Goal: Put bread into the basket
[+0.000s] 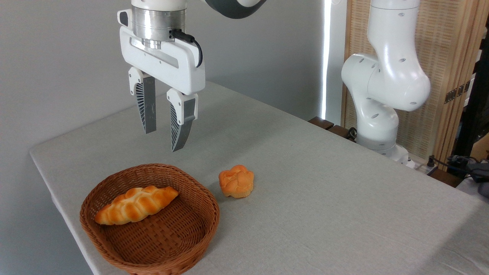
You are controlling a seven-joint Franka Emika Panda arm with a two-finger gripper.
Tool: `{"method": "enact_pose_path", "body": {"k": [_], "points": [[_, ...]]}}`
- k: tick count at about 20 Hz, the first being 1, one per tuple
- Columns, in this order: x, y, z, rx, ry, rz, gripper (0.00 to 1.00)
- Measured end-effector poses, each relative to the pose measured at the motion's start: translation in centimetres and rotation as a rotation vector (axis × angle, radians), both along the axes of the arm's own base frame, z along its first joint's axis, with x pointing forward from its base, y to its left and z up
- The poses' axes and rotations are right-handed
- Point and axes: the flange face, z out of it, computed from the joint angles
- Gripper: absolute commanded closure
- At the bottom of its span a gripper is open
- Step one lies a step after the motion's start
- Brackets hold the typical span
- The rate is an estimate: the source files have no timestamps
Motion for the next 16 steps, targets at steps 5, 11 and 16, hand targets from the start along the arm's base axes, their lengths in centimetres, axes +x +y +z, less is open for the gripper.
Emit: {"method": "enact_pose_path", "body": {"k": [5,11,16], "points": [[-0.08,0.05,-0.09,0.001,0.009,0.000,0.00],[-0.07,0.19,-0.10,0.001,0.010,0.002,0.00],[-0.09,0.06,-0.10,0.002,0.011,0.000,0.00]]}}
